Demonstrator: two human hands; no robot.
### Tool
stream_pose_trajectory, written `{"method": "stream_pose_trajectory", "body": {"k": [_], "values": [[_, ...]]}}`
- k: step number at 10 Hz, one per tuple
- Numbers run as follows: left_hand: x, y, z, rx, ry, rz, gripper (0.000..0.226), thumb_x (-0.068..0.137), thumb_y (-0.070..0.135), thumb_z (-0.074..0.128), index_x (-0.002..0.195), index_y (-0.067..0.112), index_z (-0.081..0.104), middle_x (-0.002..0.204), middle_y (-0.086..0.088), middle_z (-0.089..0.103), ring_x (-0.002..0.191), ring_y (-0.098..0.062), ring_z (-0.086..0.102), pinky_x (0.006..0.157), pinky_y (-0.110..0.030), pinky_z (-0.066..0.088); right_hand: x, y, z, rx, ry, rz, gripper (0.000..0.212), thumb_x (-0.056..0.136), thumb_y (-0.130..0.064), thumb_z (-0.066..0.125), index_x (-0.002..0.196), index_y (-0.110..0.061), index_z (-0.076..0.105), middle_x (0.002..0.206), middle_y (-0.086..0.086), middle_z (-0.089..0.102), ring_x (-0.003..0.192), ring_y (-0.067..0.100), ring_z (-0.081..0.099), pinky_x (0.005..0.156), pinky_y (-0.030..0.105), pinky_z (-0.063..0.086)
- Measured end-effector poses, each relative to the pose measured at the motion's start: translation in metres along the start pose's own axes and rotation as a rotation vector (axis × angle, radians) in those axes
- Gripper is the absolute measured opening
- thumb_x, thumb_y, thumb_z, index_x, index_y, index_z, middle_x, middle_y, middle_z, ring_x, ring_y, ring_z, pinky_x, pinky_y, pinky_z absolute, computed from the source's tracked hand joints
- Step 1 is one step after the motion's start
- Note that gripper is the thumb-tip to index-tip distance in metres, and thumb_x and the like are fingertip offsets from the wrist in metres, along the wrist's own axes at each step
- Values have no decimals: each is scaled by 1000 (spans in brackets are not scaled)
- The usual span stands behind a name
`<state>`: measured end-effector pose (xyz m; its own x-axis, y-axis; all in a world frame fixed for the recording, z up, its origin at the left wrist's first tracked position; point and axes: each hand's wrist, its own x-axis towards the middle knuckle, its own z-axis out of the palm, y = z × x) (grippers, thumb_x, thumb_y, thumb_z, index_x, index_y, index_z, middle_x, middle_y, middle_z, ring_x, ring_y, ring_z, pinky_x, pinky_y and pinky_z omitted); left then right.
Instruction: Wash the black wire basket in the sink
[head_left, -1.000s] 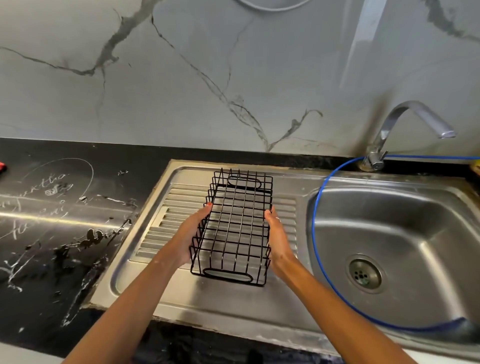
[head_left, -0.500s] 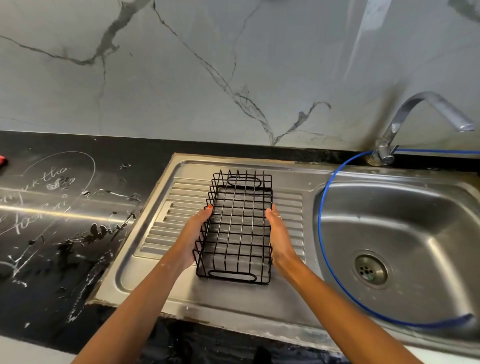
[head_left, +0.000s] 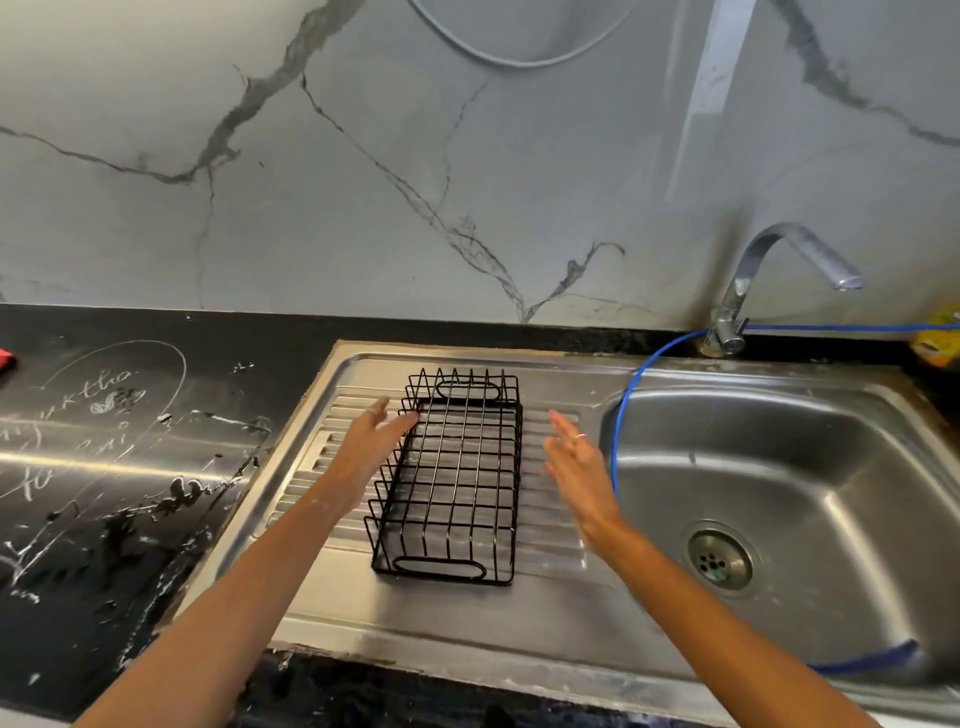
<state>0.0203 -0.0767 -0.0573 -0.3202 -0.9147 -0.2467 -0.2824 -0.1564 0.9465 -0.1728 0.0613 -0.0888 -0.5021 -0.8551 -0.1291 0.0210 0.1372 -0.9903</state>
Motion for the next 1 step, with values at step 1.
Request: {"method": "stream_pose_trajectory", "body": {"k": [1], "values": [[3,32,15,142,-2,120,71,94,40,60,154,22,27,158,-7,30,144,-26,31,118,-46,26,3,-10,-40,-76,28,-92,62,93,9,43,145,-24,34,147,0,39,134,11,39,104,26,40]]}}
